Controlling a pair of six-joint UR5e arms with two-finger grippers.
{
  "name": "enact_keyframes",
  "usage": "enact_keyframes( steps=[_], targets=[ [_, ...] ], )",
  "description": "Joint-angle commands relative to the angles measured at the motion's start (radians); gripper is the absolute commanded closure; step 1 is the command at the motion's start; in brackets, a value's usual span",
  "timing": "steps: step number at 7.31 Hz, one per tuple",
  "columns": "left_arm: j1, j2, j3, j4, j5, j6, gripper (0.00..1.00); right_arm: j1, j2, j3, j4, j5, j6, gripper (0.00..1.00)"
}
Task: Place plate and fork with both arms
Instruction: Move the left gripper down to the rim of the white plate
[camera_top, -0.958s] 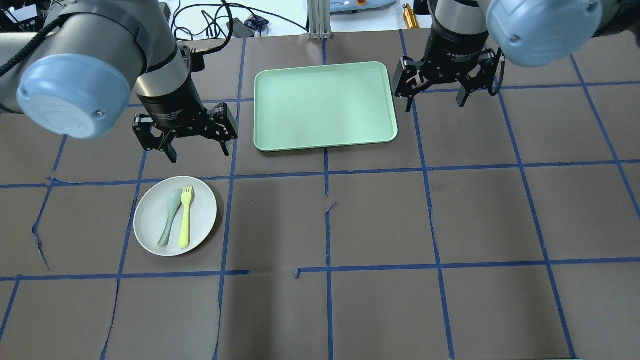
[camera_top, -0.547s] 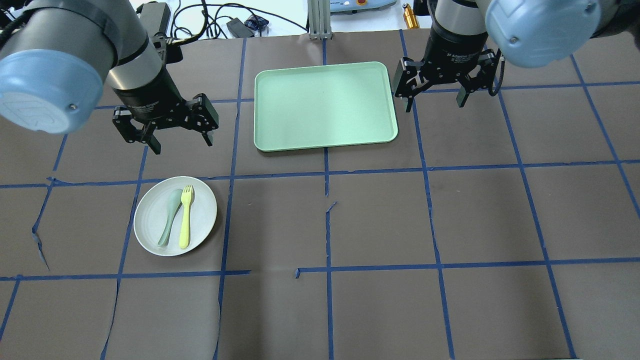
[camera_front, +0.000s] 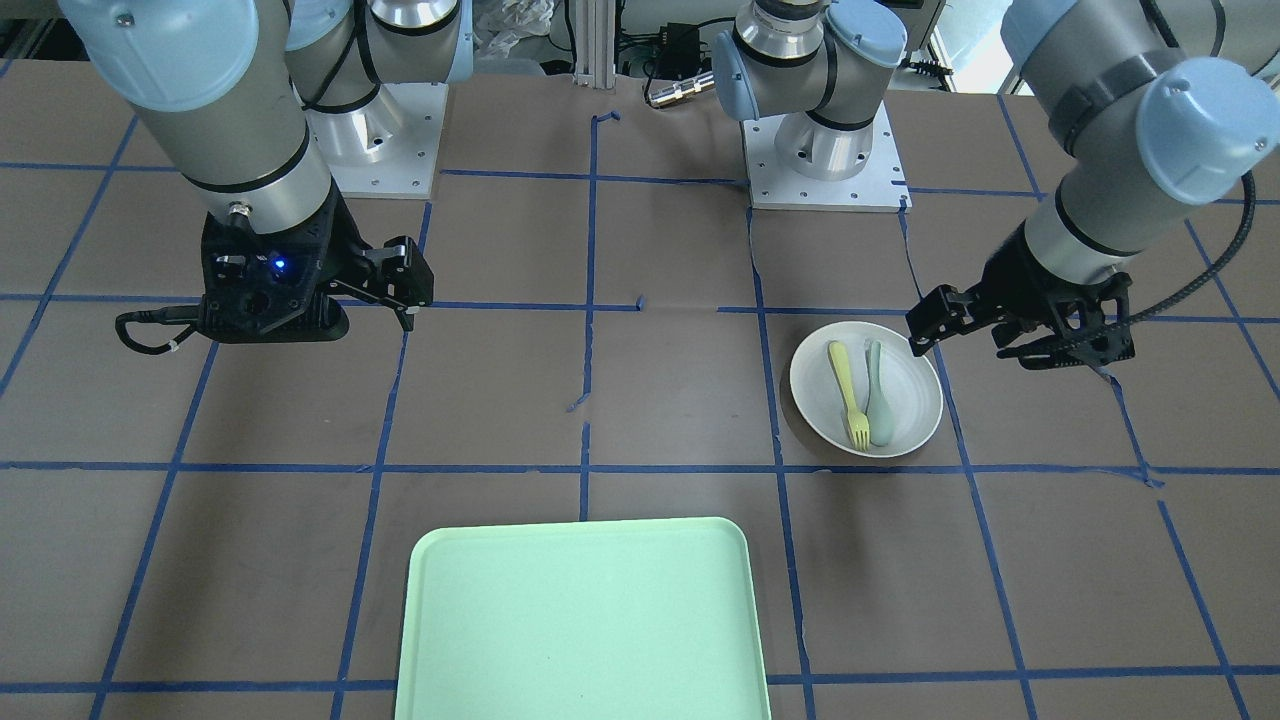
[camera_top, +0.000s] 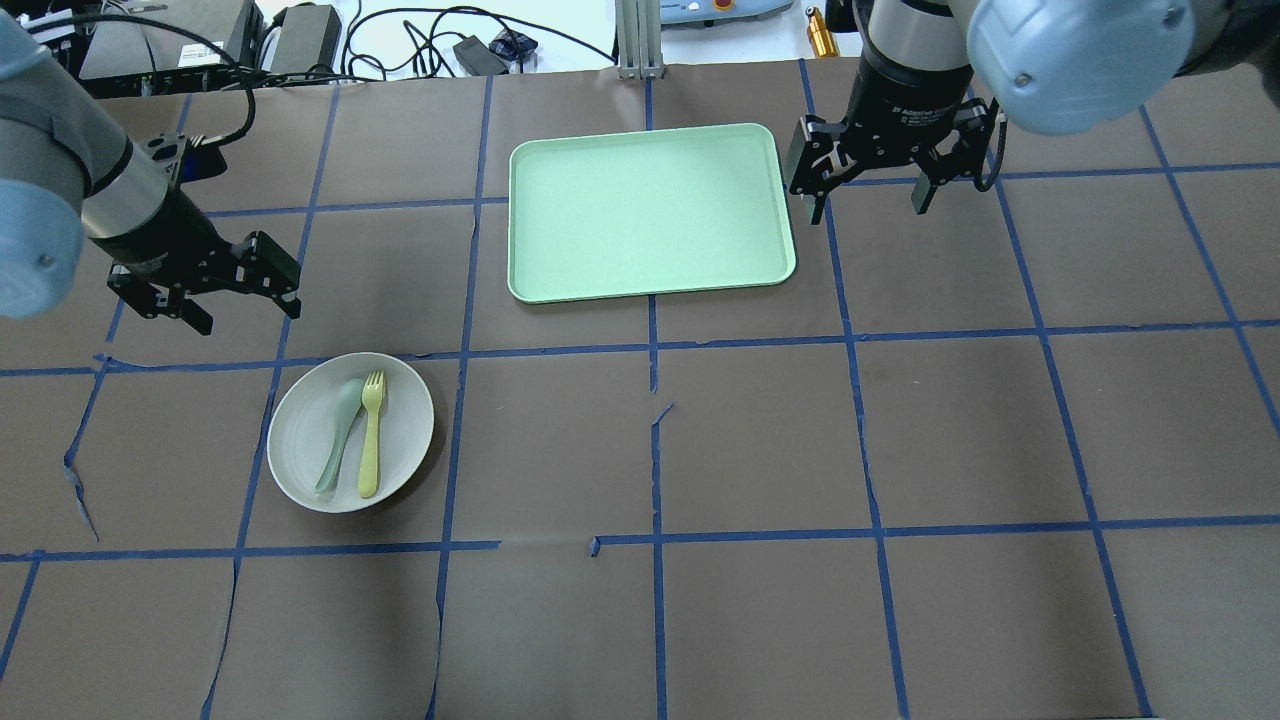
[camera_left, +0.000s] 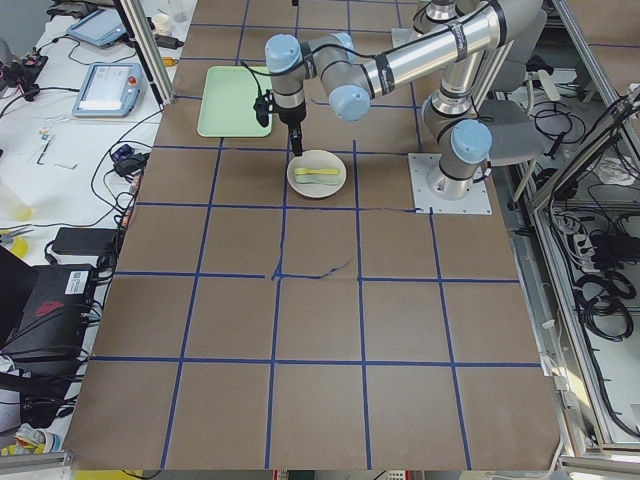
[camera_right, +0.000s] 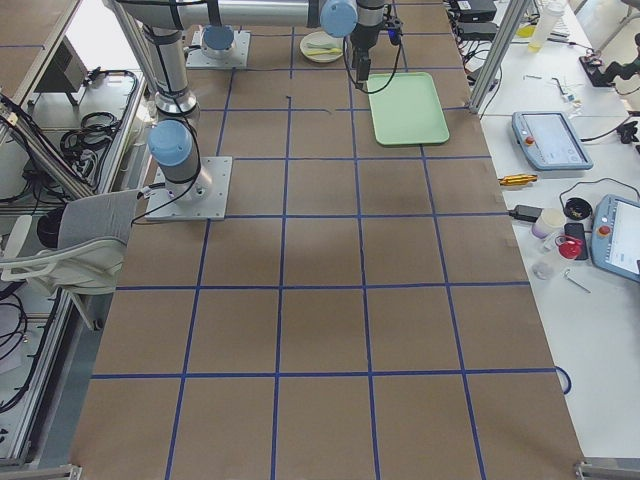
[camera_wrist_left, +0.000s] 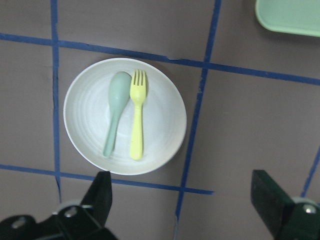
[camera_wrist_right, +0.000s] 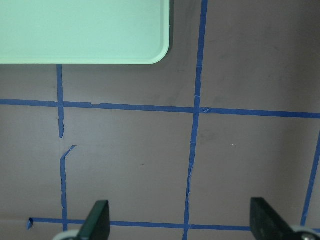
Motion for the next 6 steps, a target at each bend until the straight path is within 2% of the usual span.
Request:
enact_keyframes(
  steps=[1, 6],
  targets=[
    [0.137, -0.049, -0.164, 0.182, -0.016, 0.212, 0.19, -0.001, 0.002, 0.001, 0.0, 0.0, 0.0, 0.0],
    [0.151, -0.195, -0.177, 0.181, -0.014, 0.305, 0.28, 0.0, 0.003, 0.005, 0.001, 0.001, 0.0, 0.0]
  ],
)
